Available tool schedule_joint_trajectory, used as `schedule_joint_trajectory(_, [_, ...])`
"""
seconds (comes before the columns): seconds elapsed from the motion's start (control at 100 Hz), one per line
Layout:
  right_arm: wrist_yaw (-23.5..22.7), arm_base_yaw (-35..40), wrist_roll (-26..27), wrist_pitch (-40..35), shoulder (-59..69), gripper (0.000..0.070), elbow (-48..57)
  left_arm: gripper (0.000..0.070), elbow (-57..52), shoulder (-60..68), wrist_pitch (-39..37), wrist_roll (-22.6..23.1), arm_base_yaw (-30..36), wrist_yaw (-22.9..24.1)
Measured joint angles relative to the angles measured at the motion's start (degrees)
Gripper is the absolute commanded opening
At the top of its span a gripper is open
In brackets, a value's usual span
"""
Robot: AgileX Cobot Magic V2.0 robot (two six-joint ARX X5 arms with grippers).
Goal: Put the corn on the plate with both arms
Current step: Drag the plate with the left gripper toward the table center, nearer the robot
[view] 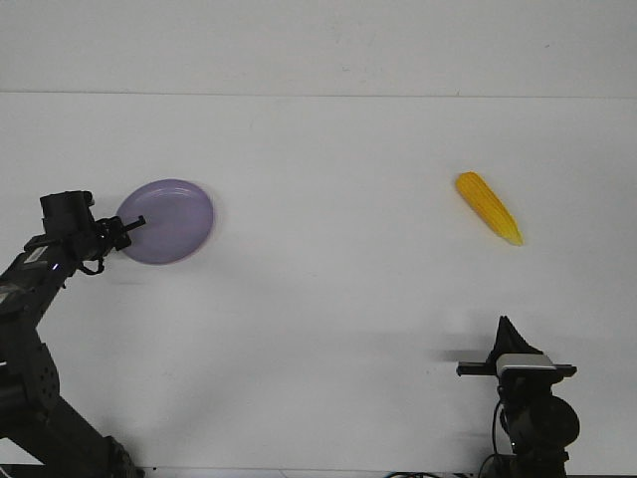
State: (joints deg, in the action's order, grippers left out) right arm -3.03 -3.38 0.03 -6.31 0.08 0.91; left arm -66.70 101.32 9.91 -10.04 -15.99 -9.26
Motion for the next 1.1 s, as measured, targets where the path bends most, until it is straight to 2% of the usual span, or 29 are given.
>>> schedule_joint_trajectory(0.12, [0.0, 0.0, 0.0, 0.0, 0.0, 0.0016, 0.0, 0.0005, 0.0, -3.4, 1.3, -0.2, 0.0, -4.1])
schedule_joint_trajectory(0.29, [0.0, 0.0, 0.0, 0.0, 0.0, 0.0016, 0.0, 0.0005, 0.0, -14.9, 5.1, -1.3, 0.1, -9.0])
schedule_joint_trajectory(0.43, [0.0, 0.0, 0.0, 0.0, 0.0, 0.0016, 0.0, 0.0004, 0.0, -25.2, 9.9, -1.6, 3.3, -9.2])
schedule_joint_trajectory(0.71, [0.0, 0.0, 0.0, 0.0, 0.0, 0.0016, 0.0, 0.0004, 10.7, -39.9, 11.0, -3.7, 18.3, -10.2])
schedule_joint_trajectory(0.95, [0.0, 0.0, 0.0, 0.0, 0.0, 0.0016, 0.0, 0.0005, 25.8, -38.0, 2.6, -10.1, 34.0, -10.0])
schedule_joint_trajectory(1.1, [0.0, 0.0, 0.0, 0.0, 0.0, 0.0016, 0.0, 0.0004, 30.5, -35.5, -3.1, -13.2, 40.7, -6.1])
